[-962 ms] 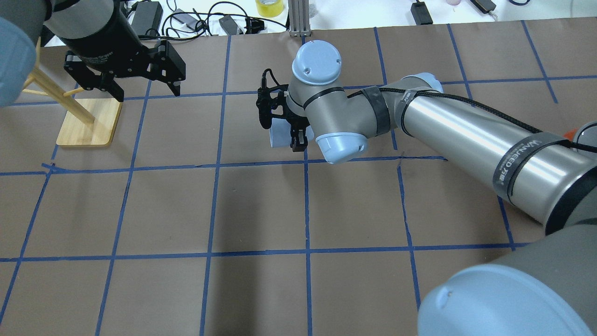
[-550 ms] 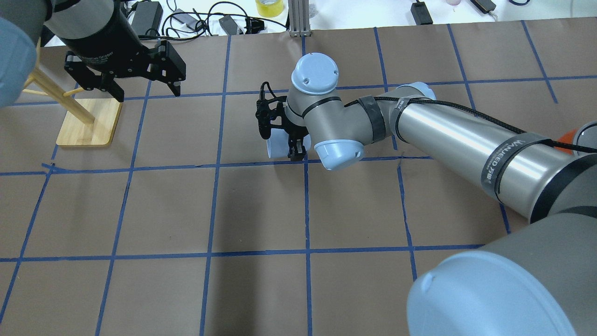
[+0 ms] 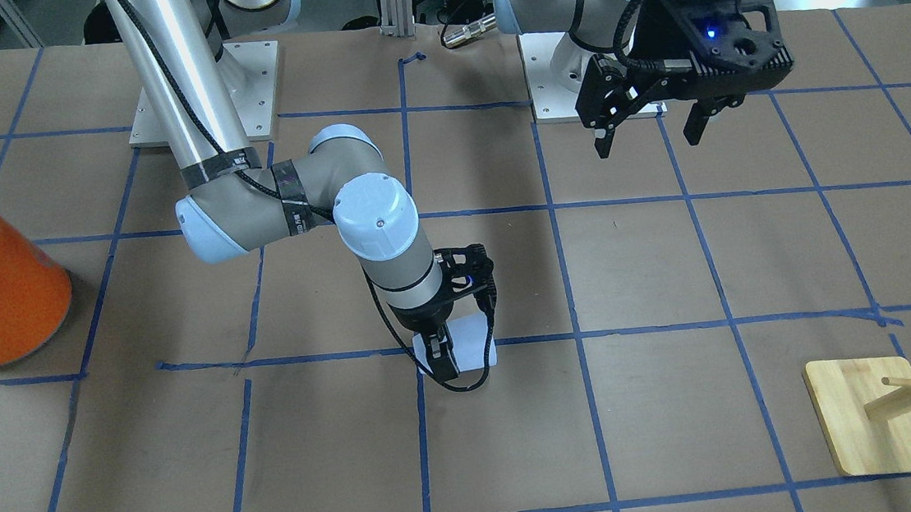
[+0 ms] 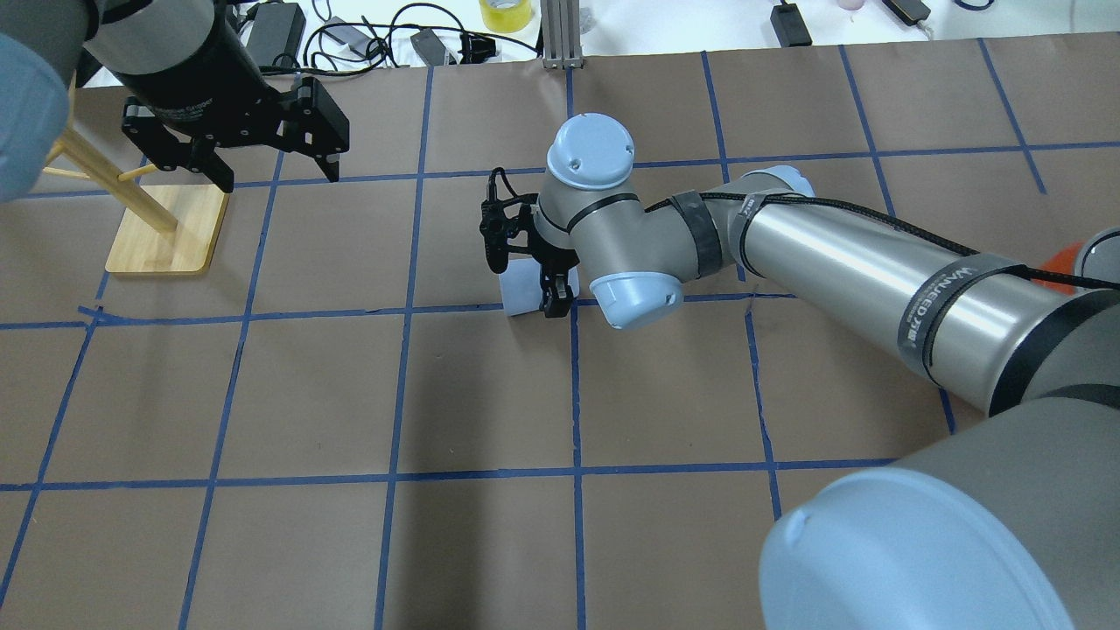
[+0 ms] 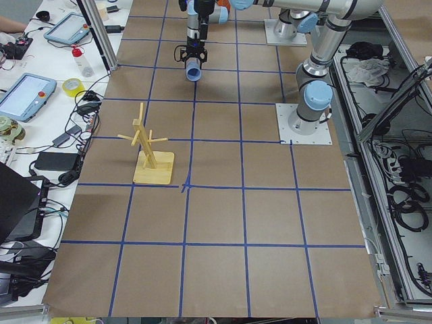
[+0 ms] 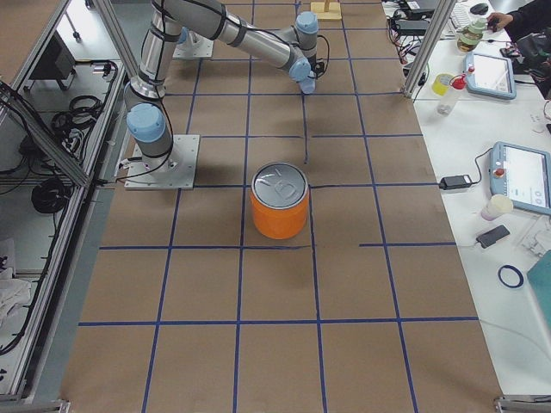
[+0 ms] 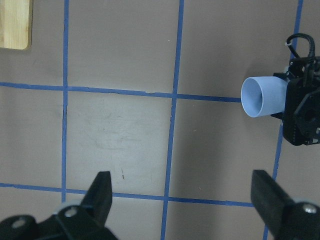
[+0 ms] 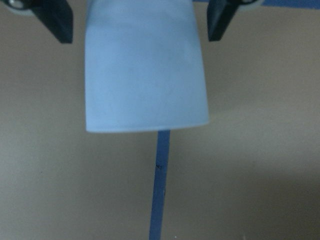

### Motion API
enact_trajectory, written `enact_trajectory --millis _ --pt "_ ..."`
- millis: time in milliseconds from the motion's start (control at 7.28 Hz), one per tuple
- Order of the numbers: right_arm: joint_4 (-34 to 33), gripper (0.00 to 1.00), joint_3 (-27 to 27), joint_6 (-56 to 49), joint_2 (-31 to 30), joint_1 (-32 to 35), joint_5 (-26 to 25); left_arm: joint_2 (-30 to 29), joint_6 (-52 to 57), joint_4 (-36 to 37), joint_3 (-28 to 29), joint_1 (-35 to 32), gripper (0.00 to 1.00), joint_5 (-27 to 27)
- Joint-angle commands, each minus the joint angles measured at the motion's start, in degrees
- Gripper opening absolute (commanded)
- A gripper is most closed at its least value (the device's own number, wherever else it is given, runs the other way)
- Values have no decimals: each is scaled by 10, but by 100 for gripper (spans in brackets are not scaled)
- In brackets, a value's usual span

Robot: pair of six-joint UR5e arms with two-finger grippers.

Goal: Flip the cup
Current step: 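Set the cup down on its side and open the right gripper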

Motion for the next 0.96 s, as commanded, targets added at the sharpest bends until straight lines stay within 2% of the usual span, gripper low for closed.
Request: enact_trajectory --millis 0,137,412,550,687,824 --pt "8 100 -7 4 -25 -1 -10 0 -1 0 -1 0 100 -1" --pt "30 100 -6 5 -50 -1 -10 0 -1 0 -1 0 100 -3" --pt "144 100 -9 9 -134 -9 -15 -1 11 -2 -2 9 100 -6" --pt "197 100 -6 24 -178 -19 -15 -1 12 1 -1 11 100 -31" --pt "250 100 -7 59 -222 -40 -15 -3 13 -2 -2 19 100 -82" --pt "299 100 -7 77 -266 -55 -22 -4 14 -14 -15 39 100 -86"
